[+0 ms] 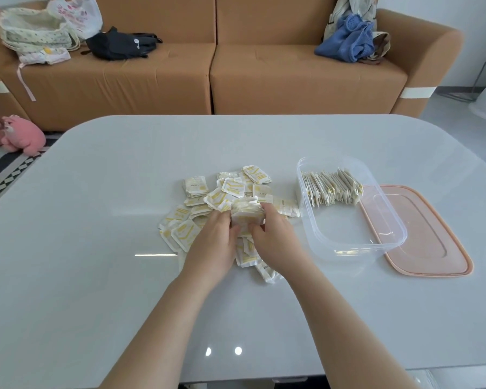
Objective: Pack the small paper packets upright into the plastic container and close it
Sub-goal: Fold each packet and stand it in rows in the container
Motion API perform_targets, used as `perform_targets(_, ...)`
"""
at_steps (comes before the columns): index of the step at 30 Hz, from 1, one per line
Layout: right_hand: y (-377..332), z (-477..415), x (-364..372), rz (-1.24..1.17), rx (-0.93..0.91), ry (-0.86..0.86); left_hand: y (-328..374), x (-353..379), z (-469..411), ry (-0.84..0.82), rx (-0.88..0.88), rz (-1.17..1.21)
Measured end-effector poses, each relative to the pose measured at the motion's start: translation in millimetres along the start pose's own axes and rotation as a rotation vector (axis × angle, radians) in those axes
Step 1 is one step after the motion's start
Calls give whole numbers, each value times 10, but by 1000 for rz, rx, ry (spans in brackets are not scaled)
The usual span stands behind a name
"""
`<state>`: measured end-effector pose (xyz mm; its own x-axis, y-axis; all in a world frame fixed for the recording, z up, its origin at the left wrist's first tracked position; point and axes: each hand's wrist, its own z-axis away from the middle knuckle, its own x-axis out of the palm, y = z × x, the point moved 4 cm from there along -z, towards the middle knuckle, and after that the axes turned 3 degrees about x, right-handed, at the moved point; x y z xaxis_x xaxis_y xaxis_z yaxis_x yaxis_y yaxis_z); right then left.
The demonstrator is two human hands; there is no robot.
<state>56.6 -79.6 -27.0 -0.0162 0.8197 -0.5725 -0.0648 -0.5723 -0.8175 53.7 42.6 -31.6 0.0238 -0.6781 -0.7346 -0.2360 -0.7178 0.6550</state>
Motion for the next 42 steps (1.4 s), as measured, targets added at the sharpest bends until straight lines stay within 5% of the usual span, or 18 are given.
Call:
perform_targets(14,-16,-22,-11,-117,-14,33,-78,-29,-27,52,-42,6)
perform_targets(24,-257,50,-556,-16,-241,316,130,-229,-20,273,-15,322)
perform_targets(30,66,25,-935,57,-72,568,75,-164,-8,214,-54,237)
perform_targets(36,320,-16,-1011,157,213,581,69,-144,20,161,-38,185)
perform_targets(42,314,-10,-1160,105,191,721,65,-146,32,119,-15,165)
